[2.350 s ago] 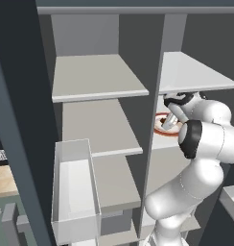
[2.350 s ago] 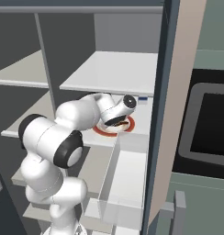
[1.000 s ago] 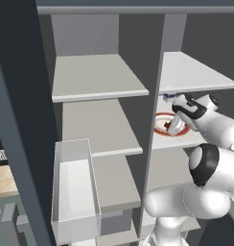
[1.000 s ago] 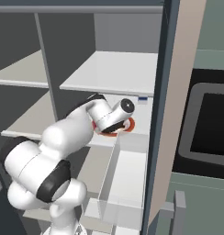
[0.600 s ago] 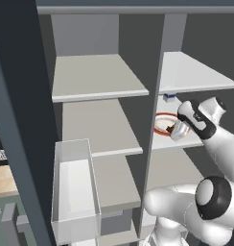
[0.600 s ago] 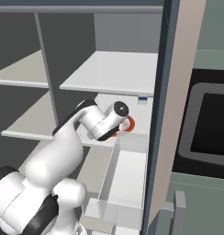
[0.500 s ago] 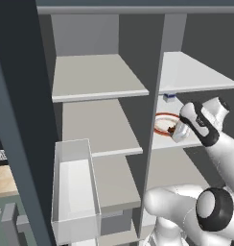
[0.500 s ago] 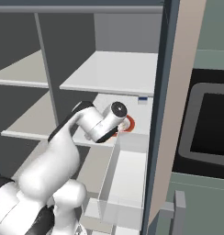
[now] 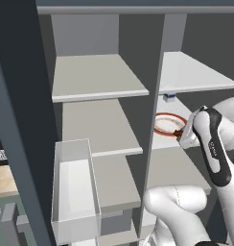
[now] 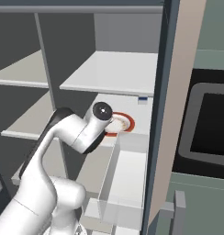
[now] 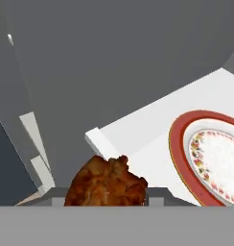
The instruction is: Retrieve the chicken drumstick from the fridge and place it on the saucepan with marinade on the stove.
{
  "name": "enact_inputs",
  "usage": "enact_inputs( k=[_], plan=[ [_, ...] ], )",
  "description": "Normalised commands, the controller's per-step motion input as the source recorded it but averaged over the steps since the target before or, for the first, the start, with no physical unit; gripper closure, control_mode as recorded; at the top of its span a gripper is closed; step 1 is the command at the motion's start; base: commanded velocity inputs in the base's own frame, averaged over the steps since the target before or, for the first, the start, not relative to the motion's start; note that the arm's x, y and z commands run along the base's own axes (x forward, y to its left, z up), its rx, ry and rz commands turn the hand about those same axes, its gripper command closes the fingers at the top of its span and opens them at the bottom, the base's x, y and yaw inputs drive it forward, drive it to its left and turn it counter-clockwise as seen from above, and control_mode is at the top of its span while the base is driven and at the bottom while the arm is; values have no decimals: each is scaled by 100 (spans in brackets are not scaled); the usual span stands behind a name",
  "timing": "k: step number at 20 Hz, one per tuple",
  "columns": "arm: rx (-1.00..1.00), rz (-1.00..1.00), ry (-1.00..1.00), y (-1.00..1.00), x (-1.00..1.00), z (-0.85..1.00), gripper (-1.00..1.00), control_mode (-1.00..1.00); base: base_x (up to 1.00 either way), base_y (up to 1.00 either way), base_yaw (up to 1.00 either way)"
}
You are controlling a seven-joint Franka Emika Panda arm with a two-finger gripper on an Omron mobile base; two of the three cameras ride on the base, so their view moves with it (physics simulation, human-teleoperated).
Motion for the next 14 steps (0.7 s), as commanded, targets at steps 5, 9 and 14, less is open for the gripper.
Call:
enact_inputs(
  k=[5, 9, 14],
  plan=[
    [-2, -5, -9, 10, -98, 38, 100, -100, 0, 0, 0],
    [-3, -11, -14, 0, -100, 36, 100, -100, 0, 0, 0],
    [-5, -17, -4, 22, -63, 12, 100, -100, 0, 0, 0]
  ],
)
